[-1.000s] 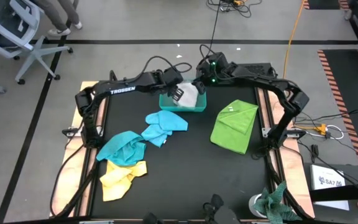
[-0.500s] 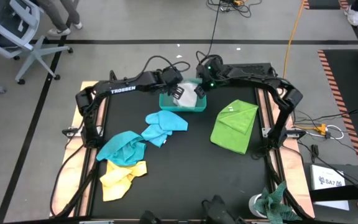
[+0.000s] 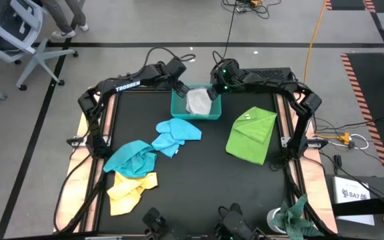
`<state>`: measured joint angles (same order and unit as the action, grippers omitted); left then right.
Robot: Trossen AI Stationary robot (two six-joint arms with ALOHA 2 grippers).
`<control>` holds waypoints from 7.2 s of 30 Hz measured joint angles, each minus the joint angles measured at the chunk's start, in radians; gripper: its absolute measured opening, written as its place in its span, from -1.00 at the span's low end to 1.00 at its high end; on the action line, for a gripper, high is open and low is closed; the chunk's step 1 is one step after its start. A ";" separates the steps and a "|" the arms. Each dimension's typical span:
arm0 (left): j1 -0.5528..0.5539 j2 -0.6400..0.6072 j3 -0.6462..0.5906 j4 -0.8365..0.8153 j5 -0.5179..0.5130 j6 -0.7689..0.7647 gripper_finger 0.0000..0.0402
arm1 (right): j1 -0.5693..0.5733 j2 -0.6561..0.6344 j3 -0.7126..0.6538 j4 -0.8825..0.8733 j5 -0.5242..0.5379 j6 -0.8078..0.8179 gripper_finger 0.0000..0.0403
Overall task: Fold microfiber towels
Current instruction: Put the gray microfiber towel into the blue bin, then fold the green microfiber towel
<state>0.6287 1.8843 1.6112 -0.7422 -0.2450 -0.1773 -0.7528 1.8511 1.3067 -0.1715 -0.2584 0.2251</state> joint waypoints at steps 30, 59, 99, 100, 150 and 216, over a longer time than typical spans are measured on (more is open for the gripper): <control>0.033 0.148 0.001 0.142 0.270 0.010 -0.13 | 0.028 0.000 0.000 -0.007 -0.087 0.130 -1.00; 0.086 0.206 0.000 0.227 0.342 -0.278 -0.13 | 0.028 -0.171 0.000 -0.036 -0.161 0.077 -1.00; 0.082 0.263 0.000 0.395 0.310 -0.381 -0.14 | 0.028 -0.206 -0.061 -0.030 -0.160 0.069 -1.00; 0.080 0.266 0.001 0.398 0.317 -0.381 -0.16 | 0.028 -0.206 -0.061 -0.030 -0.160 0.069 -1.00; 0.085 0.266 0.001 0.404 0.377 -0.216 -0.42 | 0.028 -0.206 -0.061 -0.046 -0.162 0.043 -1.00; 0.078 0.118 0.000 0.308 0.318 -0.153 -0.86 | 0.028 -0.206 -0.062 -0.105 -0.165 0.010 -1.00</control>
<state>0.7067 2.0026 1.6115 -0.4341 0.0726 -0.3303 -0.7247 1.6455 1.2449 -0.2765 -0.4234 0.2347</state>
